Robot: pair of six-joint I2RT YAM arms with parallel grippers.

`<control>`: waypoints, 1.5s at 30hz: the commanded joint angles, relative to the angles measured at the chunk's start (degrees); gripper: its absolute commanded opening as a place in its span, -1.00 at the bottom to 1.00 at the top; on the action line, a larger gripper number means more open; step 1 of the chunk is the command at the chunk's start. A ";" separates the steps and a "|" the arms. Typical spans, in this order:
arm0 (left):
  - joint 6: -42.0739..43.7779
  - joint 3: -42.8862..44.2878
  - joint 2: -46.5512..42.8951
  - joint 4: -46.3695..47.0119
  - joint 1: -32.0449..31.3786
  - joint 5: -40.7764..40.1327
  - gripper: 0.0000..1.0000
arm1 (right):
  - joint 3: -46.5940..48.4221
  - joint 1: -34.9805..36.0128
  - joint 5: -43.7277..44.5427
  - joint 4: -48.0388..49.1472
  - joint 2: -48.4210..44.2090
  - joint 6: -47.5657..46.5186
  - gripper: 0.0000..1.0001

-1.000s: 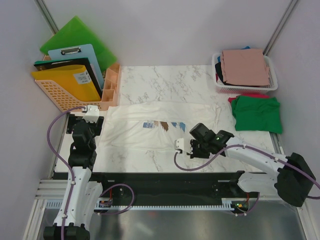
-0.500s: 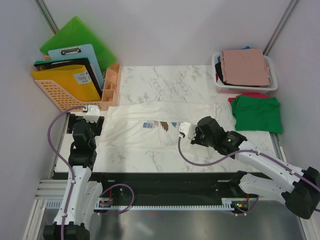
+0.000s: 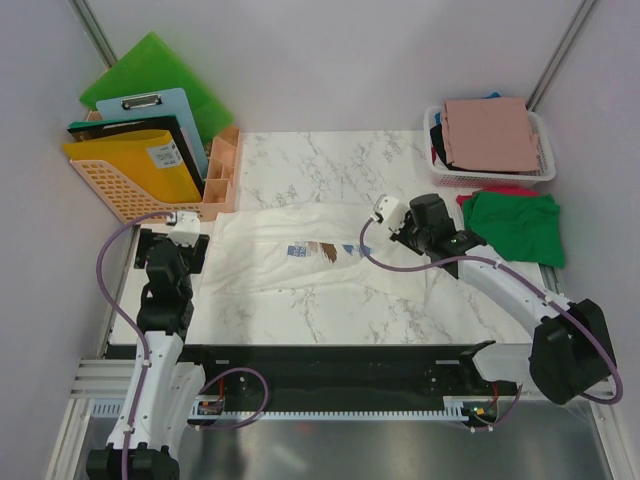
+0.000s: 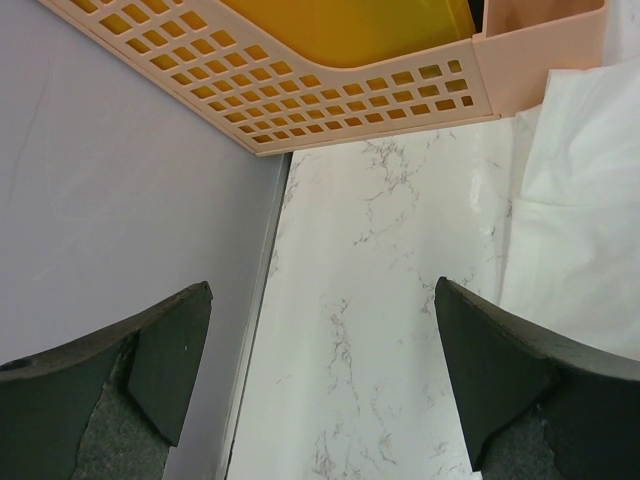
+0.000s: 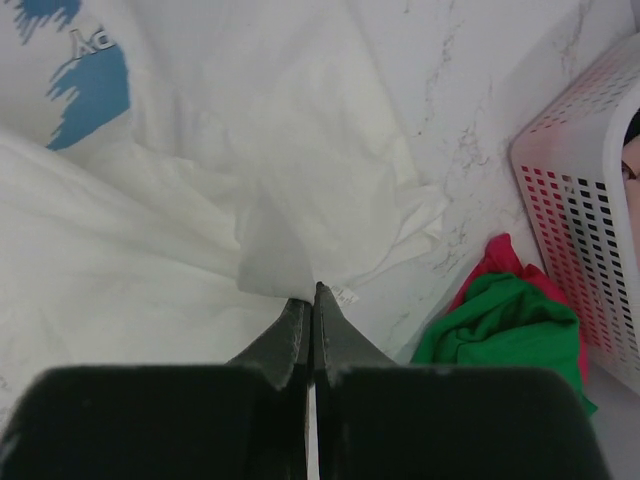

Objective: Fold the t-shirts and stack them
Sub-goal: Fold the tshirt

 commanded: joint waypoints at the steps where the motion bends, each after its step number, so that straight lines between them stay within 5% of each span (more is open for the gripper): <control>1: 1.16 0.72 0.28 0.29 0.22 1.29 0.99 | 5.06 -4.71 -2.57 4.99 3.91 -0.27 -1.00; 20: 0.81 0.98 2.21 -0.67 0.22 3.39 0.99 | 17.56 -15.45 -8.12 8.33 25.81 0.08 -1.00; 22: 0.89 2.04 1.86 -3.65 0.22 7.76 0.99 | 17.21 -15.45 -8.29 8.42 25.91 0.08 -1.00; 26: 9.39 2.74 -0.52 -13.93 0.04 31.46 1.00 | 16.59 -15.54 -9.43 8.68 24.85 0.61 -1.00; 31: 16.09 6.17 9.05 -24.82 -0.48 38.28 1.00 | 16.50 -15.54 -9.96 8.50 24.67 0.96 -1.00; 38: 24.17 1.08 16.00 -23.54 -8.47 29.17 0.99 | 16.94 -15.53 -10.31 8.42 25.73 1.75 -1.00; 45: 25.15 -0.68 19.43 -20.19 -9.19 27.57 0.99 | 16.24 -15.45 -10.57 8.50 25.55 1.66 -1.00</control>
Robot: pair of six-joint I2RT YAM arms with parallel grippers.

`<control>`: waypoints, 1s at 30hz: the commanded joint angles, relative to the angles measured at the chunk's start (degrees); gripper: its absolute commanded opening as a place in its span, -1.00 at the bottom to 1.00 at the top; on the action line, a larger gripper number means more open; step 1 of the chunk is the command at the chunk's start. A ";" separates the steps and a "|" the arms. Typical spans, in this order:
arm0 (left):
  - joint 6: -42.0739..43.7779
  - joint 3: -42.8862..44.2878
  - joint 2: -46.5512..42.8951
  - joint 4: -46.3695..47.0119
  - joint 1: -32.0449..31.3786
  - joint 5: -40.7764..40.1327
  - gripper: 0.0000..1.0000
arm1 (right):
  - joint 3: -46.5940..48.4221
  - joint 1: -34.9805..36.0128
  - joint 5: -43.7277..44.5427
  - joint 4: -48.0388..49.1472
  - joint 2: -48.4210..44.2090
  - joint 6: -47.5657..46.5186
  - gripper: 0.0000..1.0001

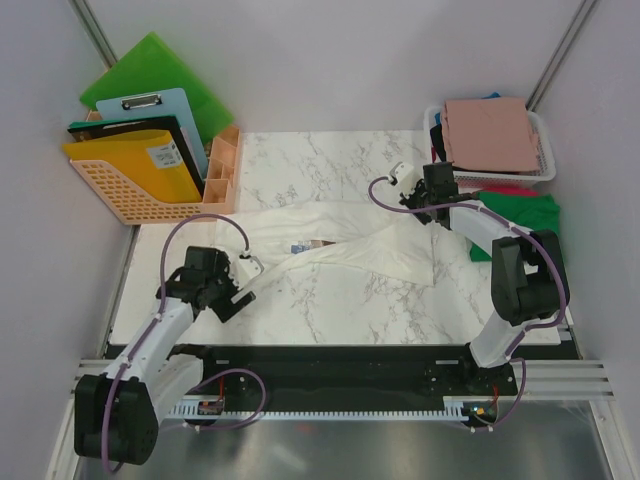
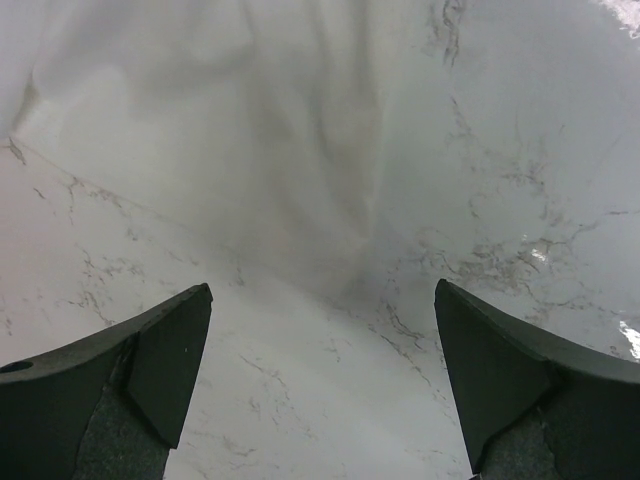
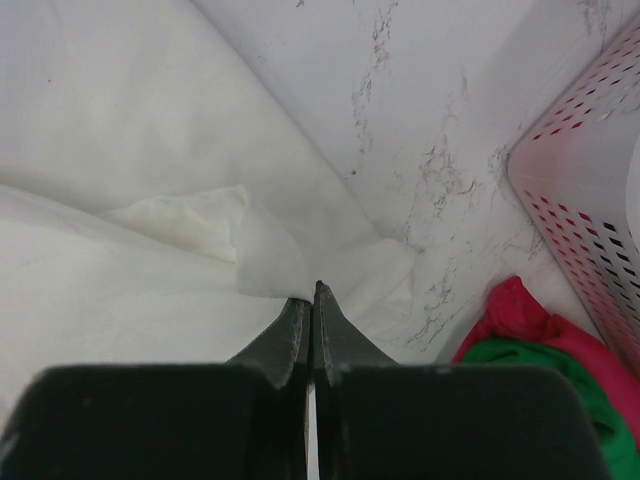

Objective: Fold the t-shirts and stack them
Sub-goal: Fold the tshirt

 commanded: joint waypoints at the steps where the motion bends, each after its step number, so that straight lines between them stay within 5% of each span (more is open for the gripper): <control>1: 3.86 -0.12 1.71 3.00 -0.36 -1.72 0.99 | 0.90 0.01 -1.74 1.44 -0.50 1.07 -1.00; 7: 1.59 -2.31 8.13 10.65 -1.23 -6.90 0.81 | 0.72 -0.08 -2.54 1.00 -0.15 0.99 -1.00; 9: 0.71 -2.58 10.14 12.05 -1.85 -8.23 0.25 | 0.63 -0.08 -2.62 1.00 -0.15 0.99 -1.00; 10: -0.34 -2.58 10.76 13.02 -2.63 -9.88 -0.83 | 0.63 -0.08 -2.71 1.00 -0.06 1.07 -1.00; 11: -0.96 -2.67 11.38 13.64 -2.99 -11.64 -0.95 | 0.72 -0.08 -2.80 1.00 -0.15 1.08 -1.00; 30: -1.59 -0.91 -7.24 8.37 -5.63 -15.08 -0.95 | 0.98 -0.08 -2.62 0.65 0.64 0.81 -1.00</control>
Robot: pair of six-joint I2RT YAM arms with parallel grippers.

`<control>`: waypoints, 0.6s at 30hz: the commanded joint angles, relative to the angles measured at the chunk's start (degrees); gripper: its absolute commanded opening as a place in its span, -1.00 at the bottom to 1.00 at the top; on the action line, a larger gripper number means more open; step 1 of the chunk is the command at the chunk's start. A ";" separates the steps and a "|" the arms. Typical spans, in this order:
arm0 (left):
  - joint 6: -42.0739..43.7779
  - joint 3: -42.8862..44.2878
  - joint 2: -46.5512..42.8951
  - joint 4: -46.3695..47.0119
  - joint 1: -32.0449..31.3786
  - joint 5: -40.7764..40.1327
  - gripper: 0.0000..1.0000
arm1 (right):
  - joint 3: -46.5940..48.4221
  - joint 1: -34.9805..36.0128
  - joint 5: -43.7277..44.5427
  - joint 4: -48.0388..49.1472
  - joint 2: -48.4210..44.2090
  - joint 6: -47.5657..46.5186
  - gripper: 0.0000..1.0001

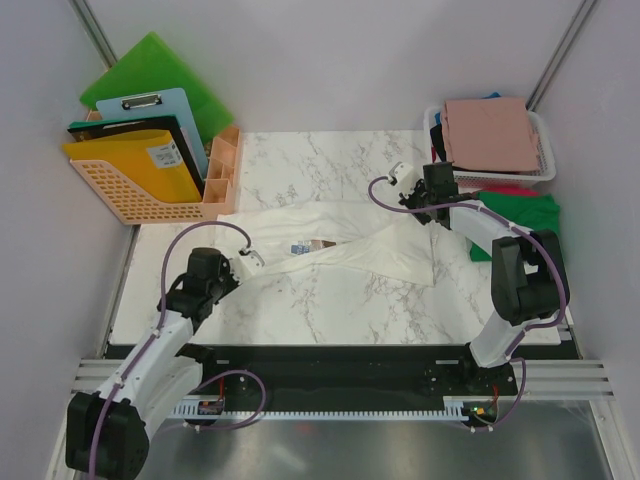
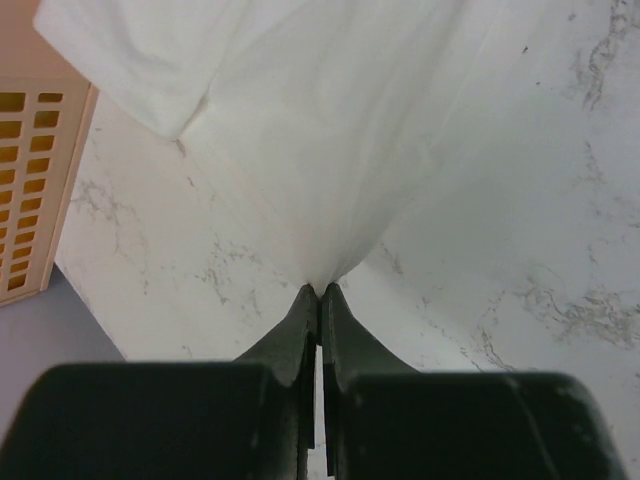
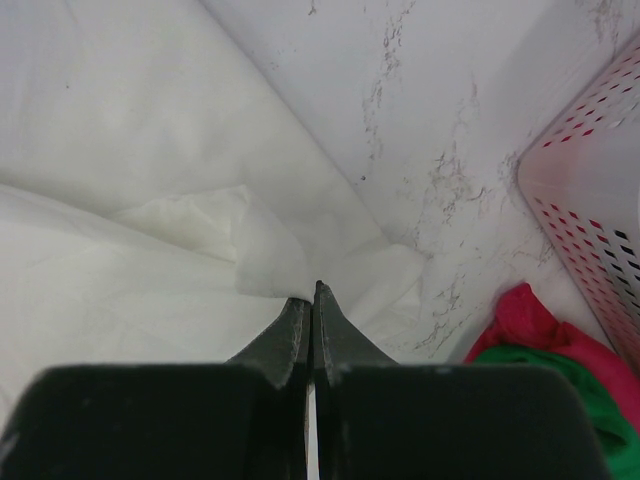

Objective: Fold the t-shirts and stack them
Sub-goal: Fold the tshirt

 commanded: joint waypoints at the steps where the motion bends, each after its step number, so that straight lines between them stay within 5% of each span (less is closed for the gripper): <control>1: -0.10 2.30 -2.22 -1.53 -0.19 -2.77 -0.95 | 0.98 -0.08 -1.22 0.70 0.62 0.46 -1.00; 18: -5.44 9.59 -0.47 1.02 -0.19 -3.93 -0.96 | 1.33 -0.78 0.53 0.61 1.50 -0.15 -1.00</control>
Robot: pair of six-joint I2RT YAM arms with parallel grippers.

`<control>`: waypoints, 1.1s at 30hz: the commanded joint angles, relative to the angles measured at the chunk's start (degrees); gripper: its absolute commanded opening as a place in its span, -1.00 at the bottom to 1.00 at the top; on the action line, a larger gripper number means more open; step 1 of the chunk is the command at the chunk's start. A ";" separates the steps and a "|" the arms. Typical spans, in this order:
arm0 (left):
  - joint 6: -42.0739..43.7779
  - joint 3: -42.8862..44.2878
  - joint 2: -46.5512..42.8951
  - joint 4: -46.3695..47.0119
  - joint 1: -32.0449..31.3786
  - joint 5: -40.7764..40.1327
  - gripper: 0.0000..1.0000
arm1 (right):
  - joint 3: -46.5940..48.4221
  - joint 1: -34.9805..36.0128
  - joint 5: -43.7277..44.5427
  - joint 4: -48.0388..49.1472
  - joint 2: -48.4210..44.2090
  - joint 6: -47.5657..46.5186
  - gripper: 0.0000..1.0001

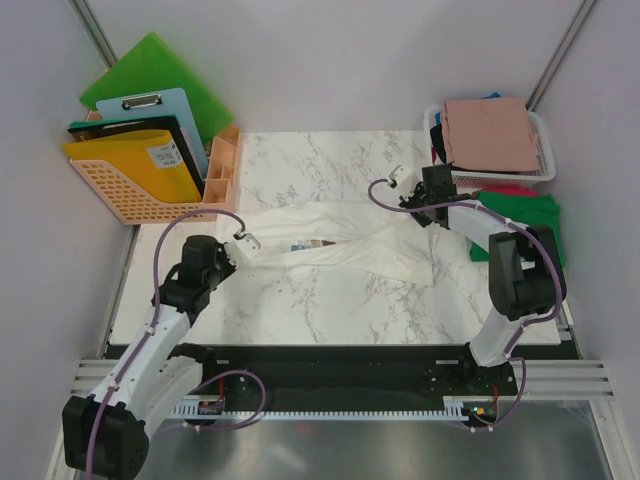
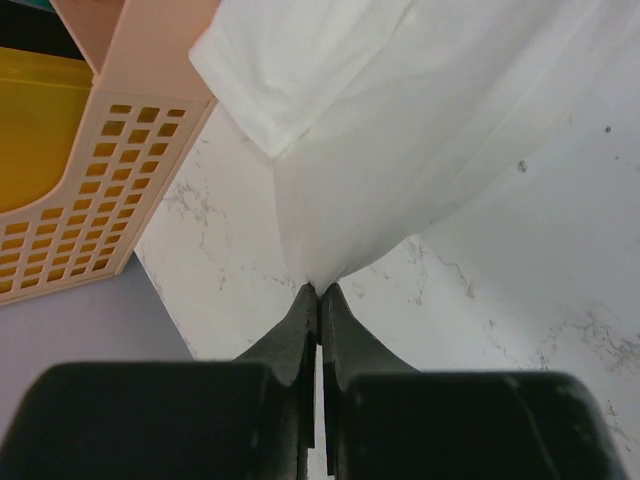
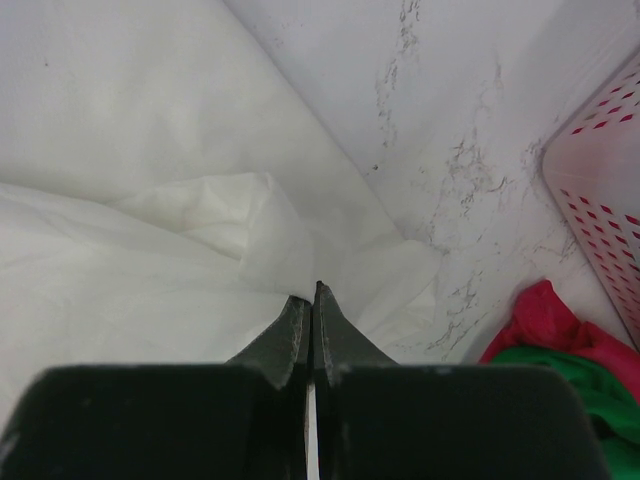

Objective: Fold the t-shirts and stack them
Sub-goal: Fold the tshirt

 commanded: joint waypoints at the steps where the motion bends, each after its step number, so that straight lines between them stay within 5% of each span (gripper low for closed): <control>1: -4.73 4.94 1.65 1.93 -0.10 -0.60 -0.95 | 1.33 -0.65 0.03 0.65 -0.53 -0.04 -1.00; 10: -10.88 11.44 13.69 5.19 -0.01 -9.91 -0.96 | 1.42 -1.71 0.21 0.65 -0.53 -0.22 -1.00; 33: -10.89 16.28 32.50 14.50 0.60 -13.26 -0.95 | 3.97 -3.20 2.05 -2.33 -4.40 -1.54 -1.00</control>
